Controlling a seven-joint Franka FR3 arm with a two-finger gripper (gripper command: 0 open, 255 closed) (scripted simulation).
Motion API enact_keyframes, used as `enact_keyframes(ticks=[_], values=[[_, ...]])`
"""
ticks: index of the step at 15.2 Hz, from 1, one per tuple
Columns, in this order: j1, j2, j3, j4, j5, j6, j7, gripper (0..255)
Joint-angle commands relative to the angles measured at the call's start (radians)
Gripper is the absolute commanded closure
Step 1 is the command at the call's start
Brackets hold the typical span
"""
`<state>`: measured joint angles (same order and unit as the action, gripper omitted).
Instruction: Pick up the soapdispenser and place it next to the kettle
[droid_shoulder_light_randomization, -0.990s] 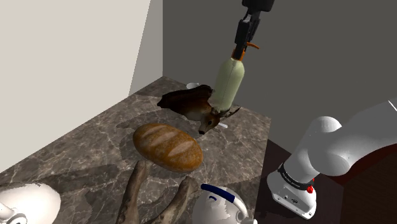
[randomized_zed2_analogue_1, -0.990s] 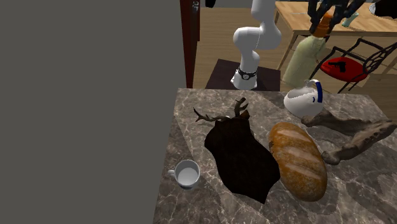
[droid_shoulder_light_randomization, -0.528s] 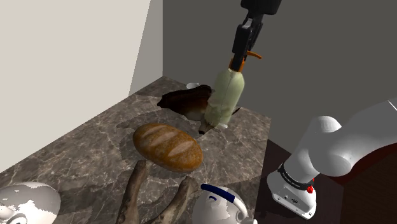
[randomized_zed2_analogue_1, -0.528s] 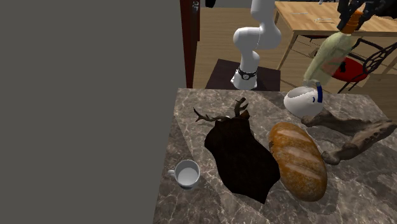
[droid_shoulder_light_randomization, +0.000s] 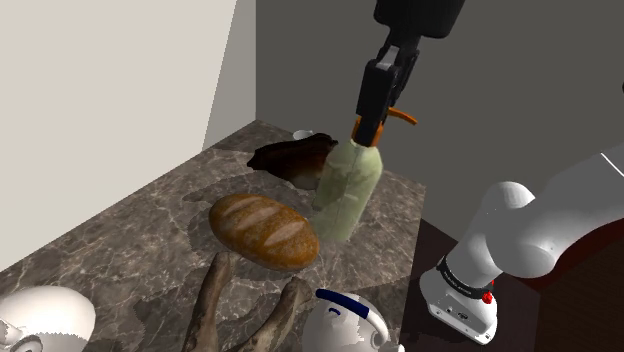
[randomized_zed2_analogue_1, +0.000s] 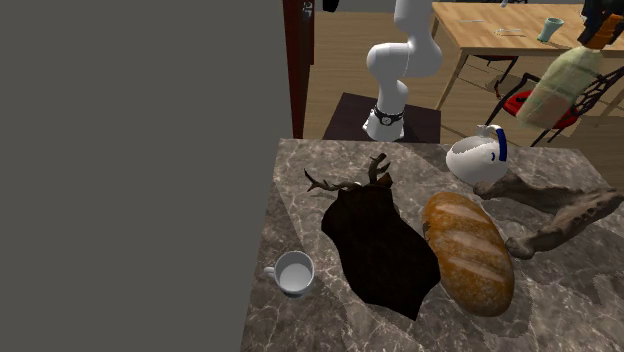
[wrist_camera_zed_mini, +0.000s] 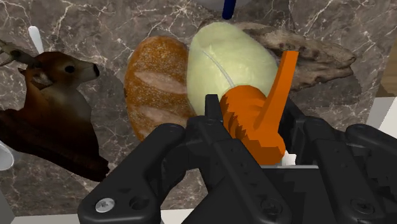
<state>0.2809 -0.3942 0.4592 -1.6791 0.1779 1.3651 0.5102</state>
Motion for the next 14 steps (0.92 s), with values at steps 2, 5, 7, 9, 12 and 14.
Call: enact_keyframes(ticks=[2,5,7,9,12,14], values=[[0.011,0.048,0.072,0.047,-0.002,0.009,0.087,255],[0.023,0.112,0.152,0.112,-0.019,0.011,0.182,255],[0.033,0.166,0.21,0.164,-0.042,0.012,0.251,255],[0.047,0.231,0.272,0.222,-0.078,0.01,0.325,255],[0.086,0.356,0.372,0.327,-0.165,-0.002,0.451,255],[0.14,0.46,0.432,0.413,-0.25,-0.022,0.542,255]])
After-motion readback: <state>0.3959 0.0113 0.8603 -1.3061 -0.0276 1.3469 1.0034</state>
